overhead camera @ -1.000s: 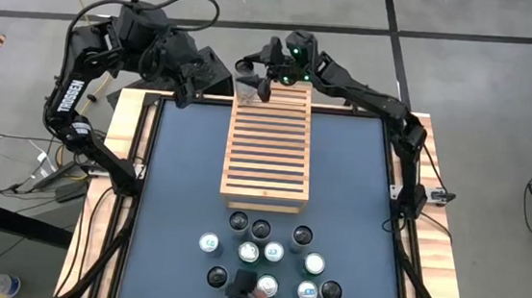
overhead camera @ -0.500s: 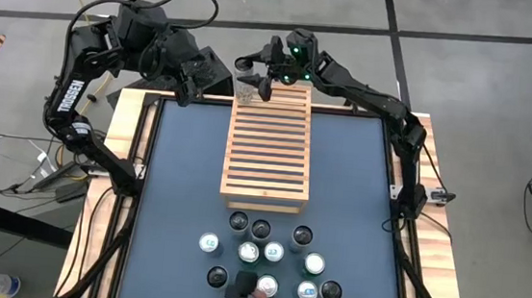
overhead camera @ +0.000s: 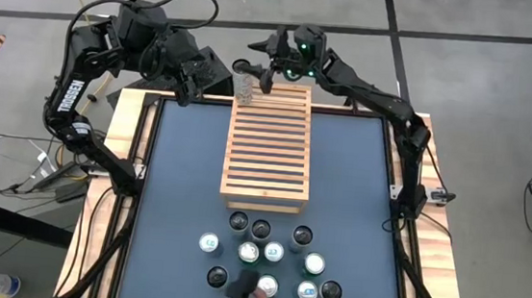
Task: Place canned beverage on shelf
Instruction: Put the white yellow soda can on the shelf
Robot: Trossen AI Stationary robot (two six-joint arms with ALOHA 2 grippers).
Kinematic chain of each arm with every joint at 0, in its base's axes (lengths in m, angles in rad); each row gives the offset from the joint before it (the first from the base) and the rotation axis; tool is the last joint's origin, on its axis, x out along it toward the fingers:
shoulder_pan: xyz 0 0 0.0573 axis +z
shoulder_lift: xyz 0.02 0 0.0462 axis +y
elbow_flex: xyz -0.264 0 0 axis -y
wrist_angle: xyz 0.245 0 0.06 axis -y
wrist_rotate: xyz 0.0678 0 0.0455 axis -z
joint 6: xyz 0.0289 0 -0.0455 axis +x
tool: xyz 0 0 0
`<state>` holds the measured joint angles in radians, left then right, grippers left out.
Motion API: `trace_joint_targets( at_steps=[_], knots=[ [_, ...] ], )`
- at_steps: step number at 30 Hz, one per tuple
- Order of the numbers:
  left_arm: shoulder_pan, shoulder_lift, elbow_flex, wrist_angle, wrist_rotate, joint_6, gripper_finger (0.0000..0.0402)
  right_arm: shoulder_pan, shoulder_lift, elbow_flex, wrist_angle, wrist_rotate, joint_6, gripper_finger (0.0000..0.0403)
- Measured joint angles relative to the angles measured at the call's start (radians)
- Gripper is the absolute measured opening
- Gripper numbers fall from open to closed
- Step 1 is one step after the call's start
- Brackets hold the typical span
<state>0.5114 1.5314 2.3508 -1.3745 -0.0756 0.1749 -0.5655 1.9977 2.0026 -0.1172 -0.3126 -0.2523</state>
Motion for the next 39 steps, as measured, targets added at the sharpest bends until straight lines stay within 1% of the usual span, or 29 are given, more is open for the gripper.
trace_joint_targets(
  at_steps=[5,9,15,23,31,33,36,39],
  knots=[
    [0.000,0.000,0.000,-0.005,0.000,-0.011,0.0296,0.002,0.024,-0.001,0.004,-0.020,0.041,0.0291],
    [0.000,0.000,0.000,-0.005,0.000,-0.024,0.0296,-0.001,0.017,0.001,0.032,-0.022,0.037,0.0291],
    [0.000,0.000,0.000,-0.005,0.000,-0.041,0.0296,-0.006,0.020,0.000,0.019,-0.045,0.047,0.0291],
    [0.000,0.000,0.000,-0.005,-0.003,-0.052,0.0296,0.003,0.020,-0.041,0.037,-0.066,0.069,0.0291],
    [0.000,0.000,0.000,-0.004,-0.017,-0.059,0.0296,-0.005,0.022,-0.044,0.038,-0.066,0.063,0.0291],
    [0.000,0.000,0.000,-0.004,-0.017,-0.065,0.0296,-0.002,0.043,-0.041,0.058,-0.072,0.069,0.0291],
    [0.000,0.000,0.000,-0.004,-0.018,-0.067,0.0296,-0.009,0.057,-0.046,0.025,-0.082,0.110,0.0291],
    [0.000,0.000,0.000,-0.004,-0.018,-0.067,0.0296,0.002,0.070,-0.041,0.044,-0.076,0.090,0.0291]
  ],
)
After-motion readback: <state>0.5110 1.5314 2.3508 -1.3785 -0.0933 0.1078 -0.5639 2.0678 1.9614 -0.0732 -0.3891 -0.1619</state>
